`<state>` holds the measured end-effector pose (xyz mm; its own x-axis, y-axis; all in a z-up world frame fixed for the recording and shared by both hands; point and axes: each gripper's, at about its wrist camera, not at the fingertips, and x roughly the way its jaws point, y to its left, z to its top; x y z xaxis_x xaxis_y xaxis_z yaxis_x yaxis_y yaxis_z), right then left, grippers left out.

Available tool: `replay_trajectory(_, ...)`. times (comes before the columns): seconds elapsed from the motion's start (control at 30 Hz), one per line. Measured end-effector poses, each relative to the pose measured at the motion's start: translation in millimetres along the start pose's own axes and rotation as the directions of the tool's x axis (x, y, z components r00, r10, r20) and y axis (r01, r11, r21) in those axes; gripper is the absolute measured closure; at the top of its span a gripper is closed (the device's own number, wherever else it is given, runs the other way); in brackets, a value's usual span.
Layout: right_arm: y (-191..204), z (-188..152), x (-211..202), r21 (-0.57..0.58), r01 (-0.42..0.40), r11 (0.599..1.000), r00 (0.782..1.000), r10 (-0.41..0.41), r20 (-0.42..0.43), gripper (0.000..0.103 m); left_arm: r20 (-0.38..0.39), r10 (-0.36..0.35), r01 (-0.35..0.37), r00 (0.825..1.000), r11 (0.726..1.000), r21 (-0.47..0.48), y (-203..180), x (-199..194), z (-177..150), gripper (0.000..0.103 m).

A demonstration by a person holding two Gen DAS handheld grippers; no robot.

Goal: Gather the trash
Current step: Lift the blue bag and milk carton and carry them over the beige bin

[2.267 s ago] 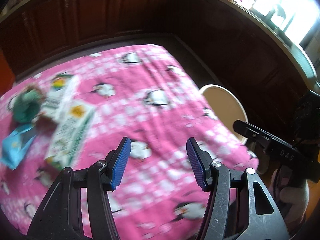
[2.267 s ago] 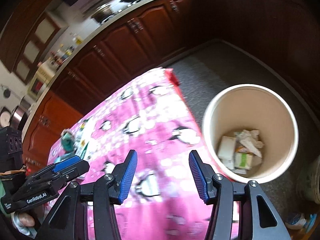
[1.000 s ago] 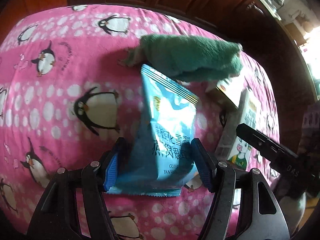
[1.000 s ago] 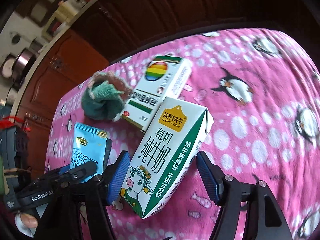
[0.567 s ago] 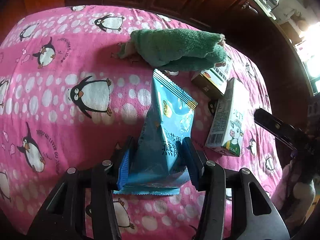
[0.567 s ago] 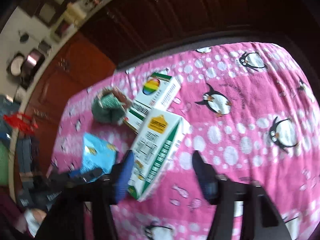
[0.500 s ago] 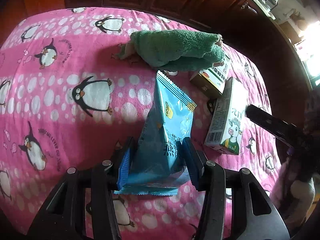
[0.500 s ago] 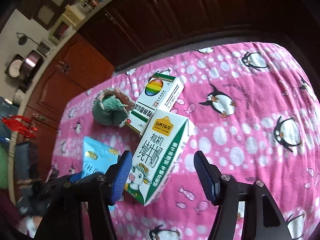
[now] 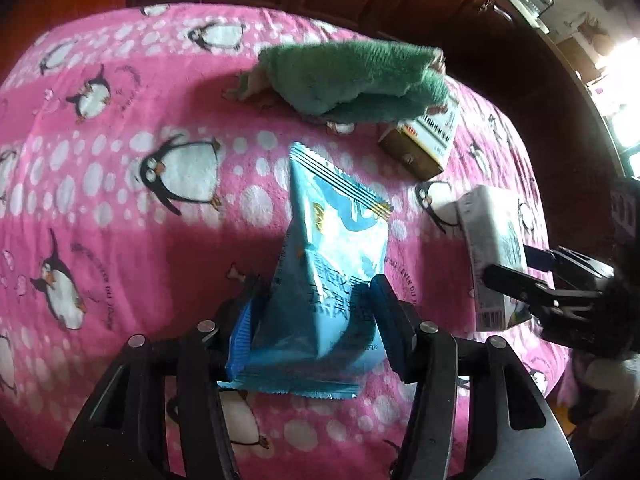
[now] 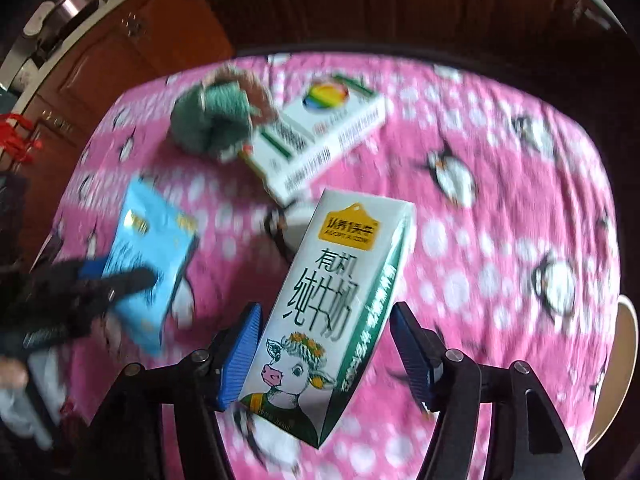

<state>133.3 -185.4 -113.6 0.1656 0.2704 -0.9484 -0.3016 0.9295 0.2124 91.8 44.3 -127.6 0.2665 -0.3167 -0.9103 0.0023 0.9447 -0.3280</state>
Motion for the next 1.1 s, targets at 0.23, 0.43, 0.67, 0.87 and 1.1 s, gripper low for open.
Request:
replay_trajectory(0.23, -8, -13, 0, 0.122, -0.032, 0.992, 0.993, 0.018, 0.114, 0.051, 0.005, 0.004, -0.004, 1.000, 1.000, 0.022, -12, 3, -8, 0.068)
replay_trajectory(0.43, -15, -35, -23, 0.135, -0.107, 0.985, 0.974, 0.077, 0.212, 0.051, 0.052, -0.029, 0.026, 0.998, 0.998, 0.061, -29, -16, -17, 0.073)
replay_trajectory(0.67, -51, -70, -79, 0.171, -0.164, 0.972, 0.935, 0.097, 0.342, 0.052, 0.093, -0.098, 0.083, 0.991, 0.985, 0.154, -86, -39, -15, 0.074)
replay_trajectory(0.87, -95, -102, -121, 0.242, -0.165, 0.956, 0.908, 0.051, 0.415, 0.052, 0.091, -0.130, 0.103, 0.987, 0.961, 0.255, -144, -39, -14, 0.074)
replay_trajectory(1.1, -153, -143, -156, 0.351, -0.152, 0.924, 0.883, -0.033, 0.468, 0.052, 0.072, -0.155, 0.119, 0.985, 0.923, 0.367, -218, -28, -19, 0.074)
